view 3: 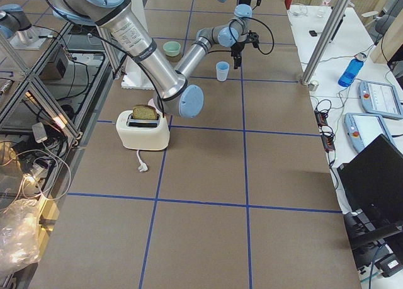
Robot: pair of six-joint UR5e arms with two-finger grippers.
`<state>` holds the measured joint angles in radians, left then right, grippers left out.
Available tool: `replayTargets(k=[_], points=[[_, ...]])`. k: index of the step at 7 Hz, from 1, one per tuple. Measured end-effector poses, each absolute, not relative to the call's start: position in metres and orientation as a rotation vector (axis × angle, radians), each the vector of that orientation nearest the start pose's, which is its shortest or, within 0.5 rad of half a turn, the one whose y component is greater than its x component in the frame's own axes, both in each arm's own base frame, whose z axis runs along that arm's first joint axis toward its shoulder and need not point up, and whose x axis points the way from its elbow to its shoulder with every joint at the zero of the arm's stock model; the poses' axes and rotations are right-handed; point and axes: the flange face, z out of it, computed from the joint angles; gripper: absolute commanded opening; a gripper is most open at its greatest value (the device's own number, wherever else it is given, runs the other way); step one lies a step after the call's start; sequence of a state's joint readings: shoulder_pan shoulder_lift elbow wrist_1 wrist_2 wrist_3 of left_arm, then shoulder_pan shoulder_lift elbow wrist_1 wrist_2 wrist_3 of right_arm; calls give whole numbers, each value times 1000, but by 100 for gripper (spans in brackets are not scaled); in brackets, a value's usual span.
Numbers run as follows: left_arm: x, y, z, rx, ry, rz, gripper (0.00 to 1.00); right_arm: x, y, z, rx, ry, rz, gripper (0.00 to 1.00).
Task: Stack blue cups with both arms
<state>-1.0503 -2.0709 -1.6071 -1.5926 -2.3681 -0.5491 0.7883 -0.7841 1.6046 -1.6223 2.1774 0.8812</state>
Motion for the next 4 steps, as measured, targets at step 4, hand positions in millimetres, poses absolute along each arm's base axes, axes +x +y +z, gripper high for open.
replayTargets(k=[4], points=[[149, -628, 392, 122, 850, 311, 87, -274, -594, 258, 159, -860, 25, 100]])
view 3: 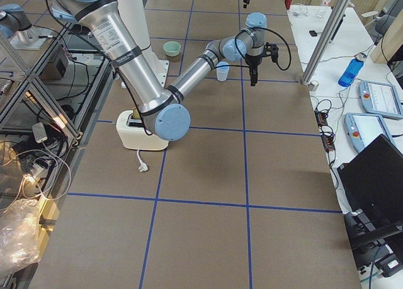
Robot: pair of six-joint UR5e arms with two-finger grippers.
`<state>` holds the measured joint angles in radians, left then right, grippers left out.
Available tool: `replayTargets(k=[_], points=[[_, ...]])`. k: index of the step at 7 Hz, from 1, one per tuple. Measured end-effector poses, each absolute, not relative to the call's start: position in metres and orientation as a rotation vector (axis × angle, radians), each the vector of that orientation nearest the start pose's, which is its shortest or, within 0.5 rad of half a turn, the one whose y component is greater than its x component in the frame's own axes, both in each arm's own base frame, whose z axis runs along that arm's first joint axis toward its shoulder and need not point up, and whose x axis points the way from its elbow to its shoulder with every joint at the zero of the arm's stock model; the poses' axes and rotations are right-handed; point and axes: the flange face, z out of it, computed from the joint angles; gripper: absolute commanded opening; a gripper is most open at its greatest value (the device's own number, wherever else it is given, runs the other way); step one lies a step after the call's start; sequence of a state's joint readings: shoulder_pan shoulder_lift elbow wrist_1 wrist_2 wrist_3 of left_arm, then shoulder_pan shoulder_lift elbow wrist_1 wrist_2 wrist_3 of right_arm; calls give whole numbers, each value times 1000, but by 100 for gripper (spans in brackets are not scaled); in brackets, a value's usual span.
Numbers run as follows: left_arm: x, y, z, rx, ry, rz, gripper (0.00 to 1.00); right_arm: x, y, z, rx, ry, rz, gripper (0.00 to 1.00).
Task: Stack blue cups with both arms
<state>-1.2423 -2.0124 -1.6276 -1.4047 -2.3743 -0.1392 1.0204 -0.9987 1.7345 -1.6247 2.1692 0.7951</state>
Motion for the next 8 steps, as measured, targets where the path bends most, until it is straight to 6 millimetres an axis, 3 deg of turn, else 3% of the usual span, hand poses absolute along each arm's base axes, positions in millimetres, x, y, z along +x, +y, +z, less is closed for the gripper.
replayTargets(k=[1, 2, 4, 6, 8], points=[[120, -628, 409, 134, 839, 313, 87, -239, -603, 291, 169, -824, 11, 100], [94, -625, 428, 143, 829, 312, 97, -202, -607, 330, 164, -790, 14, 100], [40, -606, 474, 149, 812, 308, 98, -118, -602, 407, 130, -756, 38, 100], [8, -566, 515, 127, 805, 288, 99, -29, -567, 486, 101, -765, 34, 100], [-1, -519, 544, 89, 805, 269, 99, 27, -519, 535, 80, -762, 78, 100]])
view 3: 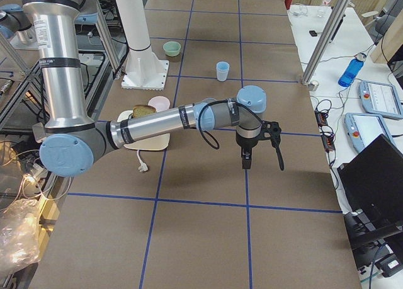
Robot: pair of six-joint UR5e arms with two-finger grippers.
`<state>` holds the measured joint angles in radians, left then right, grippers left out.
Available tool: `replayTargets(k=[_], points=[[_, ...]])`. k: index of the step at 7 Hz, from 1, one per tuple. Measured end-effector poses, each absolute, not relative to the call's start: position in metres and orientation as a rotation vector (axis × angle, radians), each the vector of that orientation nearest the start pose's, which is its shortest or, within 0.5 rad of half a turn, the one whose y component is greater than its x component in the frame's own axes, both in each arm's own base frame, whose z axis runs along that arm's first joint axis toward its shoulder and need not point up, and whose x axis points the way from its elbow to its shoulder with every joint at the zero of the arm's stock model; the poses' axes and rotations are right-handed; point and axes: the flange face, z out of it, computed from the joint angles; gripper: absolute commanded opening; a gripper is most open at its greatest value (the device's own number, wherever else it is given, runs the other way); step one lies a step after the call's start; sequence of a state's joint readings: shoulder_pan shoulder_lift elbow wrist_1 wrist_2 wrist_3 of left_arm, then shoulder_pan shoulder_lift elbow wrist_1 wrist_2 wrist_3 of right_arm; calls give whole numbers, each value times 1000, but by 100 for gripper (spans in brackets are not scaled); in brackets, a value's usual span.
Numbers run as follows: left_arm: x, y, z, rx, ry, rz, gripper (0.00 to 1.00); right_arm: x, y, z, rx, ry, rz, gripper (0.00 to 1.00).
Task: Stack blue cups with both arms
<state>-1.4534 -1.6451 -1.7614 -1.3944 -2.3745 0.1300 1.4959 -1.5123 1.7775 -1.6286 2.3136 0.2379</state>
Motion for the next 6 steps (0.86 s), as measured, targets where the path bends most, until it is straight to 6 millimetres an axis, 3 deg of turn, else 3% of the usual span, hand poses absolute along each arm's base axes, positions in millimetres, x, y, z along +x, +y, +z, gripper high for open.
replayTargets(k=[3, 6], points=[[-9, -503, 553, 64, 805, 244, 99, 55, -471, 577, 36, -751, 119, 100], [-14, -500, 552, 56, 806, 231, 99, 64, -462, 584, 33, -748, 128, 100]])
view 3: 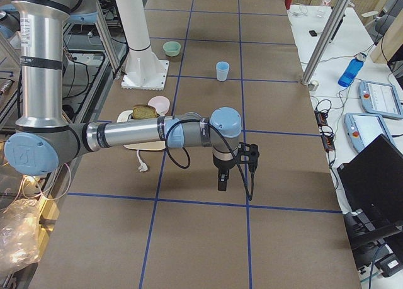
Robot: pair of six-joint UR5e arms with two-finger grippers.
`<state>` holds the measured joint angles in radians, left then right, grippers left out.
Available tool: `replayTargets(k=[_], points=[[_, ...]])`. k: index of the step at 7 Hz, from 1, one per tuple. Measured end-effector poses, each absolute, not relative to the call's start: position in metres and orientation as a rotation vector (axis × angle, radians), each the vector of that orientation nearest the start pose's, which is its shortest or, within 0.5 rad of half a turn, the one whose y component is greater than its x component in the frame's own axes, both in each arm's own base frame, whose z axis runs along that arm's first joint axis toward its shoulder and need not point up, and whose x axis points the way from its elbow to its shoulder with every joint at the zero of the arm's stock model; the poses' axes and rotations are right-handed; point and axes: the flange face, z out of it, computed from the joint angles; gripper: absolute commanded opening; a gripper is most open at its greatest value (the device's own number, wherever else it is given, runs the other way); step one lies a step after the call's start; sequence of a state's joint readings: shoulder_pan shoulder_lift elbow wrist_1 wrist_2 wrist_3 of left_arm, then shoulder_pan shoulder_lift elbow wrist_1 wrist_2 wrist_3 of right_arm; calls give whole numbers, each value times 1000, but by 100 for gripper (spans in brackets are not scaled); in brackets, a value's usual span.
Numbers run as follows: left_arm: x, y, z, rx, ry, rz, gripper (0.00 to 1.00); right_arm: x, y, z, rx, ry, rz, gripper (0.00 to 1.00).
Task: Stack blue cups with both arms
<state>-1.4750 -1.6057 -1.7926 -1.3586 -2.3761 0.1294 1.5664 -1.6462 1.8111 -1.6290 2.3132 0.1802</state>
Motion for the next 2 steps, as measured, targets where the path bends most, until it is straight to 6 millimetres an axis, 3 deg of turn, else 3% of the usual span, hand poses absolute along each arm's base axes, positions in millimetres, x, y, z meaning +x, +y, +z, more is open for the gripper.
replayTargets(k=[2], points=[[-14, -498, 555, 50, 806, 227, 99, 65, -462, 584, 36, -748, 130, 100]])
